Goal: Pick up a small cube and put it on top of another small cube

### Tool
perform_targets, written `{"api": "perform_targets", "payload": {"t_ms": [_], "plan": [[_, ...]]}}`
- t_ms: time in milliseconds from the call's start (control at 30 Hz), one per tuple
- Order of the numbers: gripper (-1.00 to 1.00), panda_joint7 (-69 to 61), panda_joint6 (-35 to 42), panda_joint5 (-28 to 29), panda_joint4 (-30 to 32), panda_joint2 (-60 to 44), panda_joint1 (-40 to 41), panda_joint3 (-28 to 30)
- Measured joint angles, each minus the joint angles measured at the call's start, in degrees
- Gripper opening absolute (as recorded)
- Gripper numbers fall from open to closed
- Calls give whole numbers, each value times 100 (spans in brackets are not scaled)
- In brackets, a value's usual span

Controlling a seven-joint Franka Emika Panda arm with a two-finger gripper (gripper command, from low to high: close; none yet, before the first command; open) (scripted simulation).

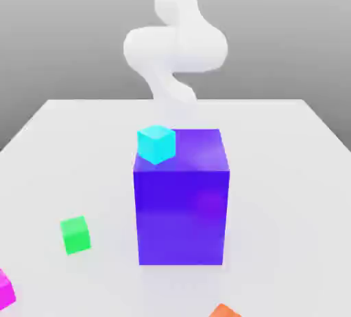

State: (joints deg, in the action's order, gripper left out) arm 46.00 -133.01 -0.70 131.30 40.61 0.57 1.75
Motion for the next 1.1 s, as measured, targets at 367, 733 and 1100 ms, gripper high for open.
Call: {"api": "perform_targets", "payload": {"t_ms": [367,733,1100], "plan": [[0,-24,-549,-441,-212,-2311,291,796],[0,-173,-1077,-1055,-425,-4608,935,1298],[0,-256,-1799,-1511,-684,-6874,1633,1434]]}}
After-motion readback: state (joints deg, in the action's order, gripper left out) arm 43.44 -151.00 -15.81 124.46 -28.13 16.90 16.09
